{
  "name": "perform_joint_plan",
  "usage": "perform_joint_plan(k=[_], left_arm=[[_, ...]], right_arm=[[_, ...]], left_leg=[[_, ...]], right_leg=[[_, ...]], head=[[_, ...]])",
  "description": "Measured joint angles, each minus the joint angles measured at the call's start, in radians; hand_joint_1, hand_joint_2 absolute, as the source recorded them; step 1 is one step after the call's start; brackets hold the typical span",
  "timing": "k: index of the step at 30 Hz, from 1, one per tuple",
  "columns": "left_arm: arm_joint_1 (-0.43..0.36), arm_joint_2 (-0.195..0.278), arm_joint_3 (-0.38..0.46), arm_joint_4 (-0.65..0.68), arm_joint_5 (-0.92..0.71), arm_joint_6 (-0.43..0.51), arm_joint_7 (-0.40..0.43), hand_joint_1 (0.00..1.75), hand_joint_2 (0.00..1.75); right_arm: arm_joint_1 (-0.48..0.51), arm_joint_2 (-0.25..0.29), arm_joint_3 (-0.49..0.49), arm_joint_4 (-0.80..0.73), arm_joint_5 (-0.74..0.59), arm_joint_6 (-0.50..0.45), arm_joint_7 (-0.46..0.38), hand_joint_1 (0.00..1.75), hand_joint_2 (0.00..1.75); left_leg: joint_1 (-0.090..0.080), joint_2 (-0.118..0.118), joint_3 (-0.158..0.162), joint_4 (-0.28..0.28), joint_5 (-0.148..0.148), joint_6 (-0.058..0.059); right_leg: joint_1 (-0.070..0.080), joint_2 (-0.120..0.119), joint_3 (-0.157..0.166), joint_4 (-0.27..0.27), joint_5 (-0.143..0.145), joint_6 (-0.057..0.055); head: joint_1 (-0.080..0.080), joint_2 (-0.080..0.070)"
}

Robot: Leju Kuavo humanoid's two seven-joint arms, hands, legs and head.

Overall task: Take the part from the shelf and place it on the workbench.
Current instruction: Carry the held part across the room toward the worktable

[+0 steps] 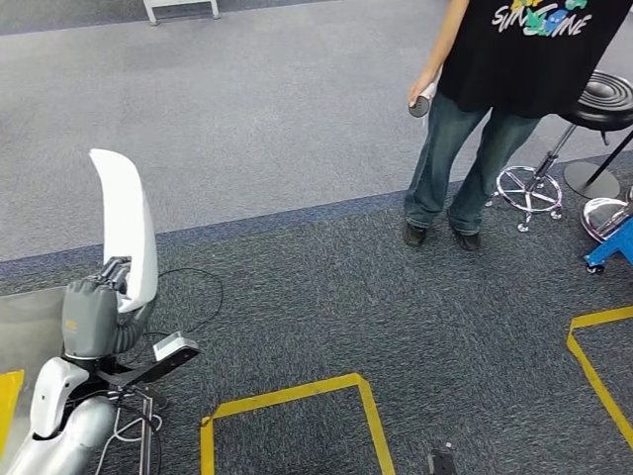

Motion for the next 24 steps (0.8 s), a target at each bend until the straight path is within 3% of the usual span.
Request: perform_joint_plan(k=[13, 19, 24], left_arm=[[0.019, -0.047, 0.074, -0.065, -0.029, 0.023, -0.027, 1.75, 1.75], [0.040, -0.110, 0.162, -0.112, -0.083, 0.023, -0.170, 1.75, 1.75], [0.048, -0.156, 0.227, -0.146, -0.120, 0.023, -0.212, 1.75, 1.75]], right_arm=[[-0.001, 0.005, 0.000, 0.000, 0.004, -0.005, -0.002, 0.00, 0.00], [-0.001, 0.005, 0.000, 0.000, 0.014, -0.006, -0.002, 0.00, 0.00], [-0.002, 0.006, 0.000, 0.000, 0.023, -0.005, -0.002, 0.00, 0.00]], left_leg=[[0.000, 0.000, 0.000, 0.000, 0.000, 0.000], [0.000, 0.000, 0.000, 0.000, 0.000, 0.000], [-0.001, 0.000, 0.000, 0.001, -0.001, 0.001]], right_leg=[[0.000, 0.000, 0.000, 0.000, 0.000, 0.000], [0.000, 0.000, 0.000, 0.000, 0.000, 0.000], [-0.001, 0.000, 0.000, -0.001, 0.000, 0.001]], head=[[0.000, 0.000], [0.000, 0.000], [0.000, 0.000]])
